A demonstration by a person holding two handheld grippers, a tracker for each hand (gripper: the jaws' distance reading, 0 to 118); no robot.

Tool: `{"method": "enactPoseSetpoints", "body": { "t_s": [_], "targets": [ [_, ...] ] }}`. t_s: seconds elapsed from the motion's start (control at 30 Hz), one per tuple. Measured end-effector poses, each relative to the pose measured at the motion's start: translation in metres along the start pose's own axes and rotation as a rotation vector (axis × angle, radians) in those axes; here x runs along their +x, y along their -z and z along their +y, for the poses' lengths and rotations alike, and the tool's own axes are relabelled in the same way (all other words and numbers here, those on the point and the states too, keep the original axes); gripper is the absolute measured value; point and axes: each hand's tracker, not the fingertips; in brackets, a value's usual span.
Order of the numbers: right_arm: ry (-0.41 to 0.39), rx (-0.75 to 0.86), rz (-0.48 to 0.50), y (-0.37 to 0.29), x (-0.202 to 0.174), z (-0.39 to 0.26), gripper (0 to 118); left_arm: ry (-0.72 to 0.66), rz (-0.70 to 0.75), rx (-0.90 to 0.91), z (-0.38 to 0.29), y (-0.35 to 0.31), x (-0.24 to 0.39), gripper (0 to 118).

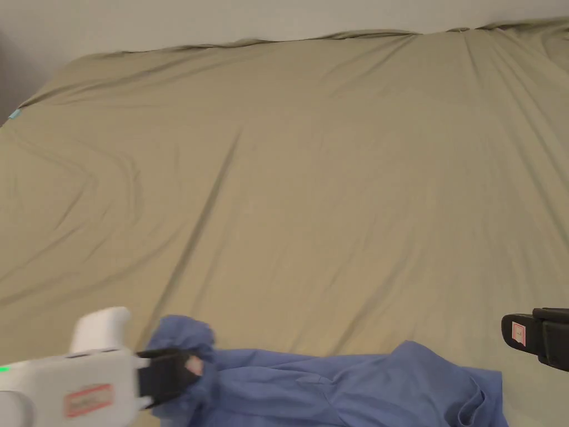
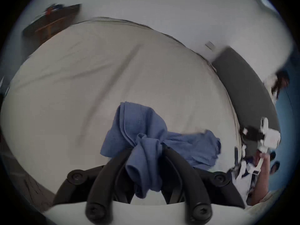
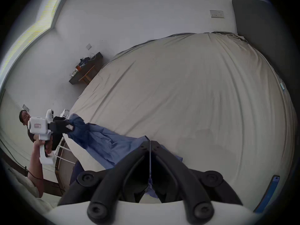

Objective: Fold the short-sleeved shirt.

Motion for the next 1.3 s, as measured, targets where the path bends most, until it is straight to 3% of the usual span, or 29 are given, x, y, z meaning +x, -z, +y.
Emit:
{"method": "enactPoseSetpoints", "body": {
  "t_s": [0.1, 0.2, 0.23, 0.3, 0.33, 0.37, 0.43, 0.5, 0.53, 0.57, 0.6, 0.67, 0.73, 0.8, 0.83, 0.93, 1.07, 1.17, 1.23, 1.3],
  "targets": [
    [-0.020, -0.015, -0.013, 0.002, -0.003, 0.001, 4, 0.016, -0.018, -0.076, -0.016, 0.058, 0.029, 22],
    [-0.057, -0.036, -0.042, 0.002, -0.007, 0.000, 4, 0.097, 0.092, -0.150, -0.032, 0.109, 0.035, 22],
    [-0.064, -0.042, -0.049, 0.002, -0.007, -0.001, 4, 0.063, 0.088, -0.150, -0.035, 0.119, 0.030, 28],
    [-0.068, -0.050, -0.049, 0.002, -0.005, -0.003, 4, -0.041, -0.050, -0.158, -0.037, 0.111, 0.020, 90],
    [-0.064, -0.051, -0.048, 0.002, -0.003, -0.005, 4, -0.086, -0.106, -0.144, -0.034, 0.099, 0.017, 109],
    [-0.054, -0.050, -0.043, 0.002, -0.001, -0.006, 4, -0.125, -0.149, -0.096, -0.032, 0.085, 0.013, 118],
    [-0.027, -0.048, -0.025, 0.002, 0.004, -0.007, 4, -0.154, -0.195, 0.020, -0.022, 0.045, 0.004, 118],
    [0.002, -0.043, -0.009, 0.003, 0.008, -0.008, 4, -0.188, -0.122, 0.076, -0.015, 0.021, -0.010, 118],
    [0.009, -0.041, -0.005, 0.003, 0.010, -0.008, 4, -0.184, -0.055, 0.084, -0.013, 0.013, -0.019, 117],
    [0.014, -0.042, -0.004, 0.004, 0.011, -0.008, 4, -0.177, 0.033, 0.083, -0.008, 0.009, -0.018, 108],
    [0.018, -0.042, -0.006, 0.005, 0.011, -0.008, 4, -0.143, 0.141, 0.075, -0.007, 0.012, -0.023, 88],
    [0.020, -0.044, -0.009, 0.005, 0.010, -0.008, 4, -0.019, 0.303, 0.024, -0.009, 0.037, -0.020, 8],
    [0.017, -0.047, -0.010, 0.005, 0.007, -0.008, 4, 0.052, 0.292, -0.052, -0.019, 0.062, -0.010, 8],
    [0.008, -0.050, -0.007, 0.004, 0.003, -0.009, 4, 0.044, 0.140, -0.117, -0.035, 0.087, 0.007, 8],
    [0.003, -0.050, -0.006, 0.003, 0.002, -0.010, 4, 0.048, 0.154, -0.107, -0.044, 0.094, 0.020, 8],
    [-0.003, -0.058, -0.010, 0.002, 0.000, -0.011, 4, 0.237, 0.150, -0.104, -0.061, 0.111, 0.069, 8],
    [-0.001, -0.066, -0.010, 0.002, -0.001, -0.013, 4, 0.236, 0.084, -0.172, -0.072, 0.138, 0.107, 8],
    [0.005, -0.063, -0.004, 0.001, -0.002, -0.013, 4, 0.353, 0.043, -0.177, -0.079, 0.139, 0.137, 8],
    [0.004, -0.052, 0.007, -0.002, -0.004, -0.012, 4, 0.308, -0.061, -0.201, -0.075, 0.129, 0.139, 8],
    [0.007, -0.042, 0.022, -0.005, -0.005, -0.010, 4, 0.170, -0.217, -0.234, -0.067, 0.112, 0.131, 8]
  ]
}}
